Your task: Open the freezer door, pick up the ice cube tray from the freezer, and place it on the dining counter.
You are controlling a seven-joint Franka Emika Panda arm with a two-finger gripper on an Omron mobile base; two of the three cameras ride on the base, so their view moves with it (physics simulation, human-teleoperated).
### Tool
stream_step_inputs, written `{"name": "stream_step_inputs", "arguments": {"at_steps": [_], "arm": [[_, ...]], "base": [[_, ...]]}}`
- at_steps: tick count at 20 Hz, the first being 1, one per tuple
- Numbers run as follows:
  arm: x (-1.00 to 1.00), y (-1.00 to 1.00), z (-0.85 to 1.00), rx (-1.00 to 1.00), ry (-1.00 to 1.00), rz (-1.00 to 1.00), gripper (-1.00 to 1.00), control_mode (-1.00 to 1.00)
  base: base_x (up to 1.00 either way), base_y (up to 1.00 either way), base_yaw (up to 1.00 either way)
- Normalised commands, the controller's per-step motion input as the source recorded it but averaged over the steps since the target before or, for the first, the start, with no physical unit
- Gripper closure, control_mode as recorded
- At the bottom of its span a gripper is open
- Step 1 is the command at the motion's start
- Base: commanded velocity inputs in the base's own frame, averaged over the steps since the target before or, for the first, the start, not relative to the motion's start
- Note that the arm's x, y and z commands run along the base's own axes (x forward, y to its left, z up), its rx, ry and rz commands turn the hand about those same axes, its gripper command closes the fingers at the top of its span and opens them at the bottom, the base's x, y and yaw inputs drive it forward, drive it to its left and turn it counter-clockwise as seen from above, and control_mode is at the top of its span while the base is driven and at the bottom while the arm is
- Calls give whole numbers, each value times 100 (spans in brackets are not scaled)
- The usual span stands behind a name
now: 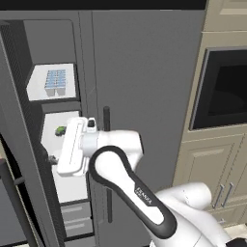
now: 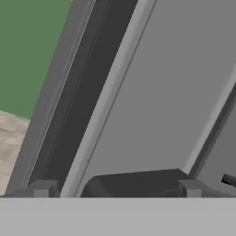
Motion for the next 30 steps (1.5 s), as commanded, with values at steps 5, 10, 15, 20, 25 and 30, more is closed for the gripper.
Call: {"name": "stream_step_inputs", "arguments": {"at_steps": [5,10,15,20,25,30], "arm": [[4,46,-10,0,0,0,-100,-100],[13,38,-10,0,0,0,-100,-100],[19,34,-4,0,0,0,-100,-100],[8,37,-1,0,0,0,-100,-100],[8,39,0,0,0,0,-100,-100],[1,42,0,0,0,0,-100,-100]], "base": [[0,0,0],[0,0,0],[0,0,0],[0,0,0],[0,0,0],[0,0,0]]}}
